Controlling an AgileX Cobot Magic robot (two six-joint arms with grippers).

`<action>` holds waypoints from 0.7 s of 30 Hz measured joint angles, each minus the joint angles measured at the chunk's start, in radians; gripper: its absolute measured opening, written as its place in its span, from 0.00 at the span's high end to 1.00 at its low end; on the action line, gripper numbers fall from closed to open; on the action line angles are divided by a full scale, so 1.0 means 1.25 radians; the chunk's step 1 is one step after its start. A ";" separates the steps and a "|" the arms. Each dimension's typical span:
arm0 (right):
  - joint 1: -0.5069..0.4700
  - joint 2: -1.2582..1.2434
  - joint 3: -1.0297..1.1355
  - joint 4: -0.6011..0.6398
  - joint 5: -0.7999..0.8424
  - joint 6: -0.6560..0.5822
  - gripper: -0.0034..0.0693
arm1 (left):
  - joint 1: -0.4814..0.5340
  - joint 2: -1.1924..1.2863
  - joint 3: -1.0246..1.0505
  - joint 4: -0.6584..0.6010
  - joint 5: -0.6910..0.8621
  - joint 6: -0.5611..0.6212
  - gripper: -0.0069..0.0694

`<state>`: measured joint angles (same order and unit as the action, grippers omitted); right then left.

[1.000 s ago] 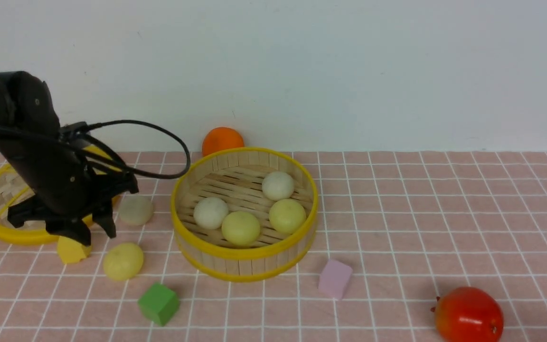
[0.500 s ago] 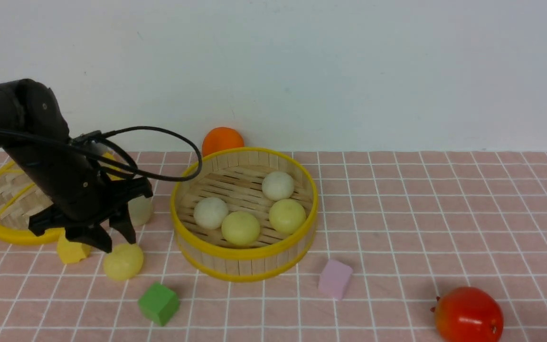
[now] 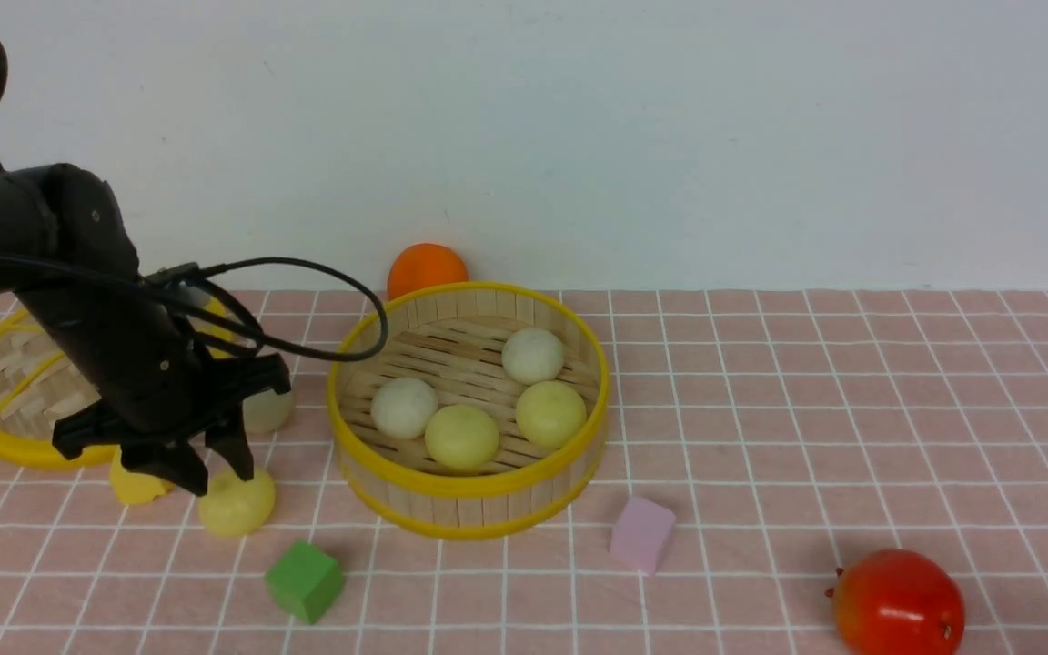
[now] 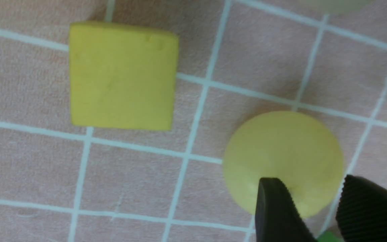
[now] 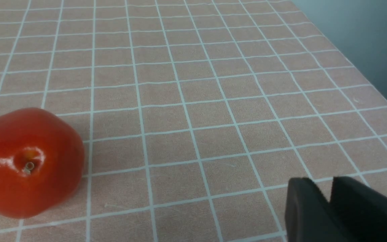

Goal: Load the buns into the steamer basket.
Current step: Use the left arm to grab a steamed stuffed bun

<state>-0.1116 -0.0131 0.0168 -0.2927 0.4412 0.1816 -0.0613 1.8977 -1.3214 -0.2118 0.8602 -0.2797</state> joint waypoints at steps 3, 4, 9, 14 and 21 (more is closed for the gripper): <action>0.000 0.000 0.000 0.000 0.000 0.000 0.73 | 0.000 0.017 0.000 0.001 -0.005 0.000 0.50; 0.000 0.000 0.000 0.000 0.000 0.000 0.73 | 0.000 0.025 0.000 0.001 -0.007 0.000 0.50; 0.000 0.000 0.000 0.000 0.000 0.000 0.72 | 0.000 0.046 0.000 -0.010 -0.019 0.000 0.53; 0.000 0.000 0.000 0.000 0.000 0.000 0.71 | 0.000 0.046 -0.002 -0.010 -0.025 0.004 0.66; 0.000 0.000 0.000 0.000 0.000 0.000 0.70 | 0.000 0.048 -0.041 -0.001 0.027 0.006 0.89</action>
<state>-0.1116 -0.0131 0.0168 -0.2927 0.4412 0.1816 -0.0613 1.9578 -1.3724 -0.2135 0.8934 -0.2718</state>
